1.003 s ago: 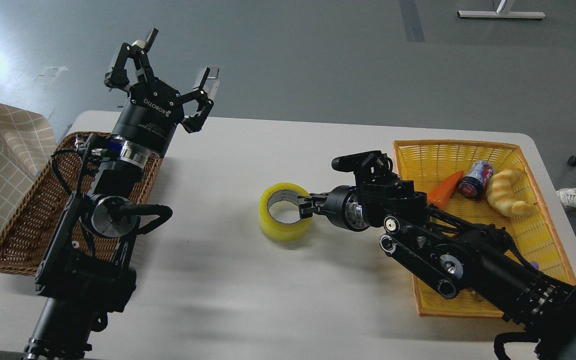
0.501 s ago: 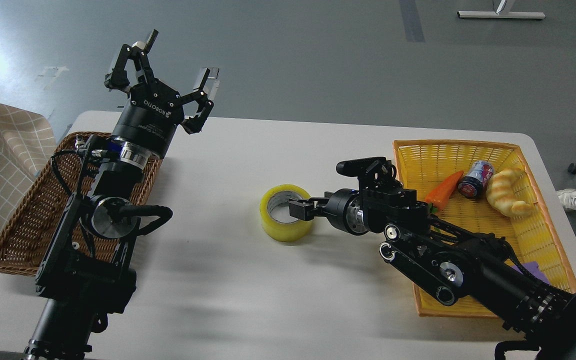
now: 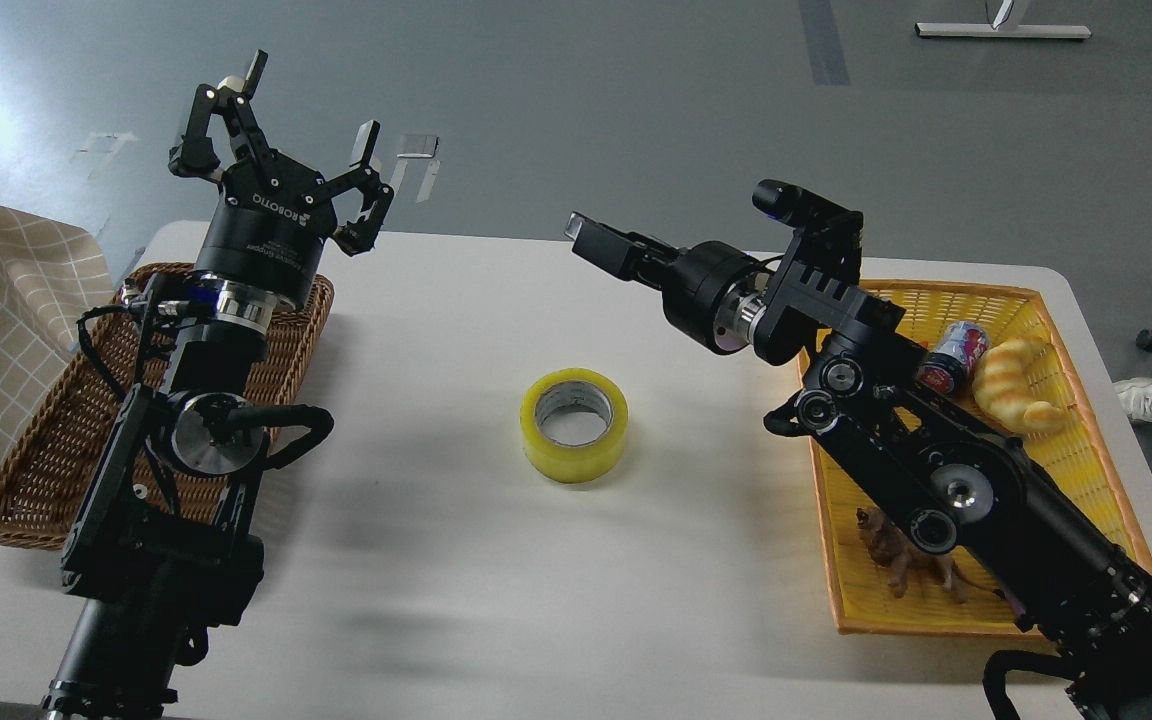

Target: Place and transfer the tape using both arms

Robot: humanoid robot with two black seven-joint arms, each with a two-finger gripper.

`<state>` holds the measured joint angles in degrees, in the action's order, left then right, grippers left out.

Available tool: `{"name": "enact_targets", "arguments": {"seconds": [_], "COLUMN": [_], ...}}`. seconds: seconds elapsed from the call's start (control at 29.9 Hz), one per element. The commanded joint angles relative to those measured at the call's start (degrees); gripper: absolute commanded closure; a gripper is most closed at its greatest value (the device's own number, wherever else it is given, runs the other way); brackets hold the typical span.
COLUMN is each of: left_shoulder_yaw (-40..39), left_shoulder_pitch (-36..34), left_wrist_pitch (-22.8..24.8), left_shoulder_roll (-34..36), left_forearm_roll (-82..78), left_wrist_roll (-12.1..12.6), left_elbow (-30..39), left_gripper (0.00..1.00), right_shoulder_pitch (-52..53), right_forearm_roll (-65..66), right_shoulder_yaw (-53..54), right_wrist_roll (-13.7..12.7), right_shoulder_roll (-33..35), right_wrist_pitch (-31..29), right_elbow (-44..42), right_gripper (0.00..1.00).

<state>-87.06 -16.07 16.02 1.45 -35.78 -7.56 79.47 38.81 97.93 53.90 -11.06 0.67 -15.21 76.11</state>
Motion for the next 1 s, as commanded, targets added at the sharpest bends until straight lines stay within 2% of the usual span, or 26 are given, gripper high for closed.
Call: {"name": "enact_targets", "arguments": {"seconds": [0.0,0.13,0.27,0.33,0.53,0.67,0.77,0.97], "left_shoulder_yaw": [0.7,0.8,1.5,4.4,6.8,6.4,6.6,6.4], "left_shoulder_pitch": [0.0,0.0,-0.5,-0.9,-0.9,-2.6,-5.1,-6.2], "left_wrist_pitch": [-1.6,-1.4,-1.2,-0.4,0.1,-2.0,-6.0,-6.0], "left_shoulder_roll": [1.1,2.6,3.4,4.5,5.1,3.0,1.1,-1.4], "left_forearm_roll": [-0.2,-0.3,-0.3,-0.3,-0.4,-0.4,-0.4,0.0], "left_wrist_roll": [-0.1,0.4,0.7,0.7,0.7,0.1,0.5,0.8], "left_elbow": [-0.6,-0.7,-0.6,-0.6,-0.6,0.0,0.0,0.6], "left_gripper": [0.02,0.02,0.02,0.02,0.02,0.02,0.02,0.02], "right_shoulder_pitch": [-1.9,-5.5,-6.3,-7.3,-9.0,-9.4,-9.5,-9.5], "right_forearm_roll": [-4.2,-20.9,-32.6,-38.2,-46.1,-47.2,-47.2,-46.9], "right_shoulder_yaw": [3.3,8.9,12.1,15.8,24.5,27.6,29.9,30.2], "right_wrist_roll": [0.1,0.1,0.2,0.2,0.2,0.6,2.3,2.7], "right_shoulder_roll": [2.3,5.7,8.1,8.3,7.2,5.1,3.3,0.8], "right_wrist_pitch": [-0.1,-0.9,-1.9,-2.7,-3.8,-3.8,-3.7,-3.6], "right_elbow": [5.6,11.9,12.6,12.7,12.6,12.6,12.6,12.5], "right_gripper": [0.00,0.00,0.00,0.00,0.00,0.00,0.00,0.00]}}
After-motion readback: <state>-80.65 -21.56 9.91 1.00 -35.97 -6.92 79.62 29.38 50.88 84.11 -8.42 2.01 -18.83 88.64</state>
